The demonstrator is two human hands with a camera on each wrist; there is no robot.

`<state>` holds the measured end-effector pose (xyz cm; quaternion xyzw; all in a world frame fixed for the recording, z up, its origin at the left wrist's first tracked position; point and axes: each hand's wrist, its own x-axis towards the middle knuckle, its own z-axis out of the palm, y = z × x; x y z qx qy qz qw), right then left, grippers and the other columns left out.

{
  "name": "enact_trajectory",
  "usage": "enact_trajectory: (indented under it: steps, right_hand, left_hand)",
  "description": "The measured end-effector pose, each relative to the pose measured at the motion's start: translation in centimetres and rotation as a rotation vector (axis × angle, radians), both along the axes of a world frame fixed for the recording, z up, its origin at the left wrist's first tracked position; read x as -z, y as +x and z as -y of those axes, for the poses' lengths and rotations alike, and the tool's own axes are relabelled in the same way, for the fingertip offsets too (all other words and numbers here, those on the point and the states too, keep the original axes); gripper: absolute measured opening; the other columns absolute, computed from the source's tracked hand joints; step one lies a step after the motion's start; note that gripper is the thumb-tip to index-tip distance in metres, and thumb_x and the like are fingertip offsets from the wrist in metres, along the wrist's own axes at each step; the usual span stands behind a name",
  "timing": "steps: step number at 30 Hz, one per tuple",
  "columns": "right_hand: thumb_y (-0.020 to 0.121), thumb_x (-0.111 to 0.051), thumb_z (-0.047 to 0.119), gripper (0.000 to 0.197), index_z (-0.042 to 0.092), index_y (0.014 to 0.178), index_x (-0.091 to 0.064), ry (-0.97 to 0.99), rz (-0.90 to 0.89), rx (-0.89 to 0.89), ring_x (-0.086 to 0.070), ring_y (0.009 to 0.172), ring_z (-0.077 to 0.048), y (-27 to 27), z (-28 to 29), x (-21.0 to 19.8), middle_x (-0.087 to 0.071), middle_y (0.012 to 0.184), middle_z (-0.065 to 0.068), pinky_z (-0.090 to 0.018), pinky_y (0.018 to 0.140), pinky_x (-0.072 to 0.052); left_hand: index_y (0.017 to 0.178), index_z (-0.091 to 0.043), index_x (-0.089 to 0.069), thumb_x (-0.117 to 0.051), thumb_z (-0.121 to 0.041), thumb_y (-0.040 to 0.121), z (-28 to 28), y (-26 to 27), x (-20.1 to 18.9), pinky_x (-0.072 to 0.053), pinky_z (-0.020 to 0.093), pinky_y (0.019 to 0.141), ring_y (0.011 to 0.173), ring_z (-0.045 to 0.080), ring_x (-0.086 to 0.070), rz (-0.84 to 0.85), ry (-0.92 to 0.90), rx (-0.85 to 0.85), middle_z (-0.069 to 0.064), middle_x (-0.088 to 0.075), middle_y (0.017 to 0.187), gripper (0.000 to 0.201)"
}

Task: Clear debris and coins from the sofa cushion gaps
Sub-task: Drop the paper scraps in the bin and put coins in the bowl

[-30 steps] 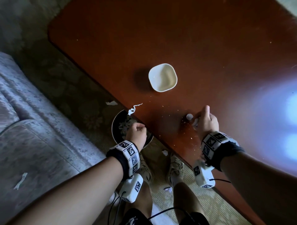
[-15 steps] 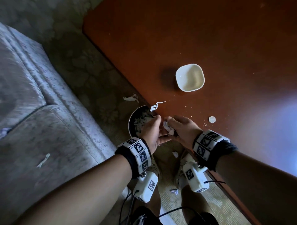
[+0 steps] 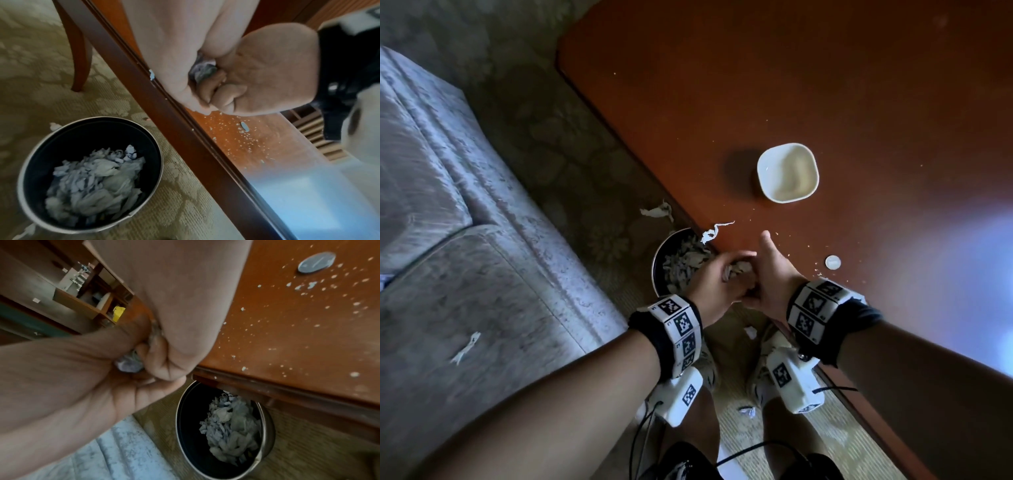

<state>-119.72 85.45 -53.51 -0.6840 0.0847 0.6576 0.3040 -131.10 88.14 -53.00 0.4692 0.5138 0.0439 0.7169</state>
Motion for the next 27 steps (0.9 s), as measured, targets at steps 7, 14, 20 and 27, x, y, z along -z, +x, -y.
enact_trajectory:
  steps: [7,14,20,27]
  right_hand:
    - [0.085,-0.028,0.067,0.064,0.014,0.100,-0.062,-0.053,0.019,-0.247,-0.048,0.051,-0.019,-1.5,-1.3,1.4,-0.062,0.078,-0.007,-0.022,0.045,-0.032]
    - [0.081,-0.033,-0.011,0.034,0.013,0.069,-0.054,0.025,0.110,-0.291,-0.036,0.052,-0.016,-0.8,-0.7,1.1,-0.048,0.073,-0.010,-0.023,0.048,-0.023]
    - [0.077,-0.043,-0.017,0.042,0.022,0.074,-0.057,0.165,0.185,-0.512,-0.044,0.063,-0.014,0.4,0.5,1.1,-0.050,0.074,0.000,-0.023,0.054,-0.036]
    - [0.084,-0.060,-0.012,0.014,-0.001,0.091,-0.064,0.149,0.036,-0.112,-0.071,0.064,-0.017,1.6,2.0,0.5,-0.067,0.082,-0.017,-0.021,0.064,-0.060]
  left_hand:
    - [0.094,-0.014,-0.060,-0.065,-0.009,0.088,-1.1,-3.1,1.0,-0.061,0.042,0.079,0.086,0.021,-0.071,-0.166,0.046,-0.179,0.002,-0.069,0.091,0.009]
    - [0.096,-0.013,-0.058,-0.068,-0.013,0.084,-2.2,-4.7,3.2,-0.059,0.049,0.081,0.093,0.033,-0.068,-0.332,-0.022,-0.262,0.005,-0.063,0.092,0.015]
    - [0.113,-0.018,-0.058,-0.061,-0.017,0.086,-2.7,-4.9,4.0,-0.057,0.026,0.075,0.084,0.013,-0.063,-0.410,0.037,-0.219,0.002,-0.063,0.107,0.026]
    - [0.122,-0.013,-0.057,-0.058,-0.017,0.092,-2.6,-3.8,3.7,-0.046,0.024,0.082,0.106,0.020,-0.062,-0.460,0.211,-0.157,0.007,-0.065,0.119,0.031]
